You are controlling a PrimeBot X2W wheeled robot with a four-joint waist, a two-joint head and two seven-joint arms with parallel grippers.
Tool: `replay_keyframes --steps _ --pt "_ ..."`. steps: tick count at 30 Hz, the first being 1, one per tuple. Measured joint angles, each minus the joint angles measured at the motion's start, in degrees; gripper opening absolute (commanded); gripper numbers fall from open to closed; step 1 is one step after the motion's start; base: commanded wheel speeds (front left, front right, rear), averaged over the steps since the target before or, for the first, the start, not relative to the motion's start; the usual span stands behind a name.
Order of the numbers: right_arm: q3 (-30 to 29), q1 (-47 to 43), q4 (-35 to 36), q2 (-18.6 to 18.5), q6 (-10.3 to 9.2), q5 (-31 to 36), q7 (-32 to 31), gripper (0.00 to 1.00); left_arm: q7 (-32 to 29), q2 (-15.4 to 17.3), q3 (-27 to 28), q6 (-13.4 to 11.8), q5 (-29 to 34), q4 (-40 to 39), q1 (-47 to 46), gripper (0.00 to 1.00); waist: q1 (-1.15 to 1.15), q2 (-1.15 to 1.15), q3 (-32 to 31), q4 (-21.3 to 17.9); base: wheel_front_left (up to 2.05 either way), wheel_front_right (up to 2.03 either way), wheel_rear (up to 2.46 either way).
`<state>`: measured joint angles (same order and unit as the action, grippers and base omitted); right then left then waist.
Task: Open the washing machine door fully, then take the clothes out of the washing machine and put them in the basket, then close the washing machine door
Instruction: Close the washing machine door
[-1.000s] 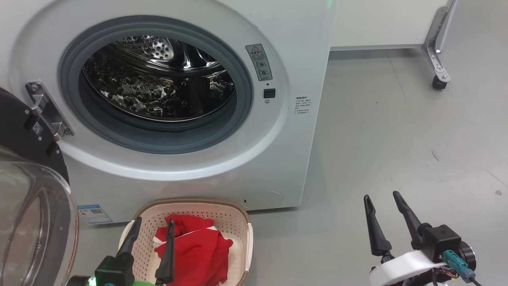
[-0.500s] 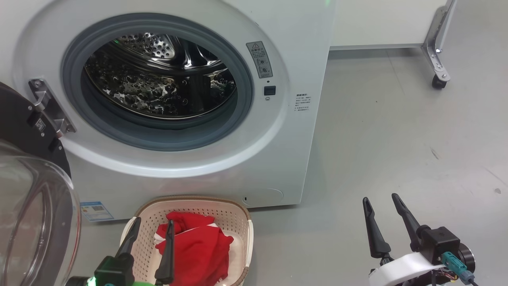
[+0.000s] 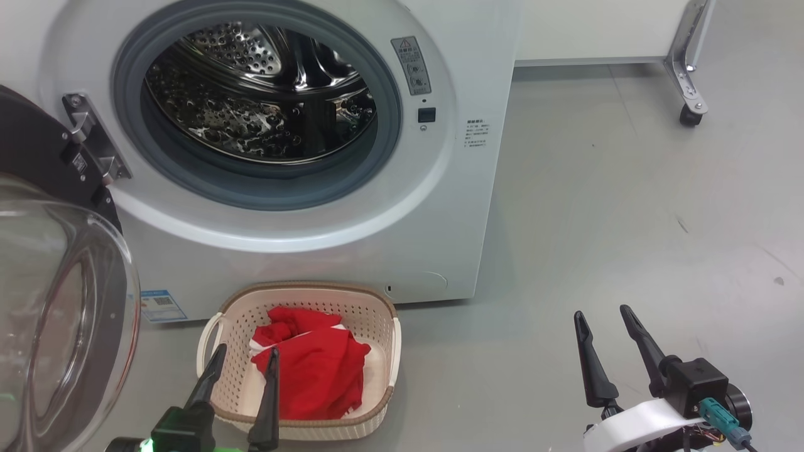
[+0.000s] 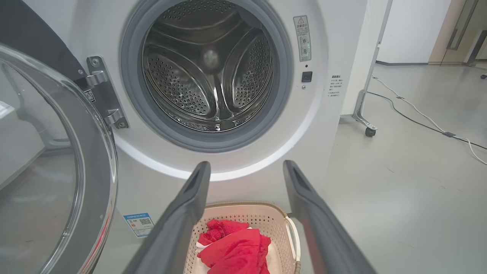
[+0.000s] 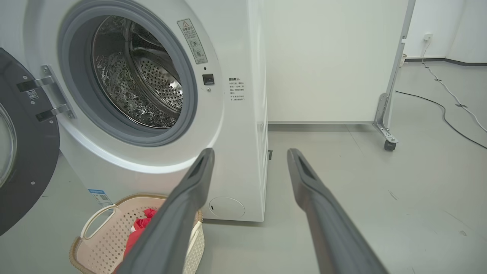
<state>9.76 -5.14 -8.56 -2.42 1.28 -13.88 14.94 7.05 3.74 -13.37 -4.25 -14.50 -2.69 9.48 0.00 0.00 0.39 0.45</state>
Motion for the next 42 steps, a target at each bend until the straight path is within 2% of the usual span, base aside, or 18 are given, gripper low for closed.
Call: replay_keyframes --steps 18,42 --pt "0.0 0.0 0.2 0.0 0.0 0.0 0.0 1.0 -0.3 0.3 0.0 0.0 0.0 -1.5 0.0 1.0 0.0 0.0 0.2 -0.2 -0.66 0.66 0.0" --pt "-0.2 0.0 0.2 0.0 -0.03 0.0 0.0 1.0 -0.4 0.3 0.0 -0.1 0.0 -1.9 0.2 1.0 0.0 0.0 0.0 0.3 -0.04 0.04 0.0"
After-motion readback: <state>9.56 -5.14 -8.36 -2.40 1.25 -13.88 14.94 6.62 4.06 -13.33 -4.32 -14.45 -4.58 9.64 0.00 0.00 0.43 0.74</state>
